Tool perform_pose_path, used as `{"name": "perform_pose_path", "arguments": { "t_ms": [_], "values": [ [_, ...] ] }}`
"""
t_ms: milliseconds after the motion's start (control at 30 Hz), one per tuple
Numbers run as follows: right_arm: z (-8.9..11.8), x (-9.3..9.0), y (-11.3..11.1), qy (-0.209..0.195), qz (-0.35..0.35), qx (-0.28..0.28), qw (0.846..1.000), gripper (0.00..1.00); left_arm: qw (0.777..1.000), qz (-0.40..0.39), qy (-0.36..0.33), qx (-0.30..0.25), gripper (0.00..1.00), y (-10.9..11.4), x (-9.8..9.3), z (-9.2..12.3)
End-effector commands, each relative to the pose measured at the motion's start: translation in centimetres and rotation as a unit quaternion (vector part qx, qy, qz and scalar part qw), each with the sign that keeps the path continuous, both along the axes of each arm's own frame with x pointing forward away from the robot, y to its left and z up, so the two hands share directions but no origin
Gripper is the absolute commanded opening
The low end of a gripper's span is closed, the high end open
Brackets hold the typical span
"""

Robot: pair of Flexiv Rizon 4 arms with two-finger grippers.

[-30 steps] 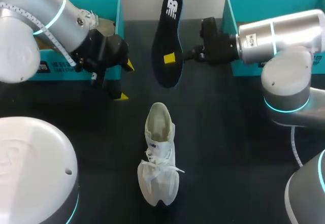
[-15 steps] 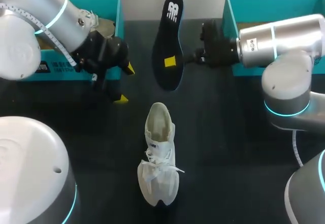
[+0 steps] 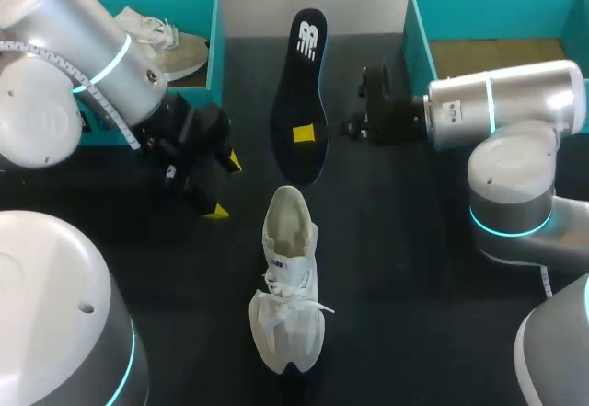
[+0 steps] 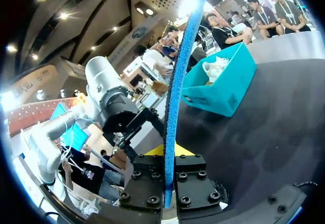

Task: Take the shoe out of the shoebox, open the shoe tongue, remove and reinsert the insole, then place the shoe into the shoebox

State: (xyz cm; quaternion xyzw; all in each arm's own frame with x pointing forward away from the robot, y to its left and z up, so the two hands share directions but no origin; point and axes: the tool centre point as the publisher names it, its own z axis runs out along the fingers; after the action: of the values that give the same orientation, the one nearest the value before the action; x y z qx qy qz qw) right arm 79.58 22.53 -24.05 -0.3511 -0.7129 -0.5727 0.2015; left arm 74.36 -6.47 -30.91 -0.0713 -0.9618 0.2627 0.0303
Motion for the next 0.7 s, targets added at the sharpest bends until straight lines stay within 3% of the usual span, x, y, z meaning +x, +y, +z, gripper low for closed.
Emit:
{"name": "perform_pose_path", "arguments": {
  "t_ms": [33,333,700],
  "values": [
    [-0.4,-0.3,0.2,-0.002,0.006,-0.001,1.000,0.00,1.000,-0.003,0.002,0.003,1.00,-0.5,-0.4,-0.8],
    [-2.1,-1.1,0.6,-0.016,0.023,0.001,1.000,0.00,1.000,-0.020,0.001,-0.004,1.00,-1.1,-1.3,-2.7],
    [-2.2,-1.1,0.7,-0.021,0.024,-0.001,0.999,0.00,1.000,-0.020,0.001,-0.004,1.00,-1.1,-1.3,-2.7]
  ]
}}
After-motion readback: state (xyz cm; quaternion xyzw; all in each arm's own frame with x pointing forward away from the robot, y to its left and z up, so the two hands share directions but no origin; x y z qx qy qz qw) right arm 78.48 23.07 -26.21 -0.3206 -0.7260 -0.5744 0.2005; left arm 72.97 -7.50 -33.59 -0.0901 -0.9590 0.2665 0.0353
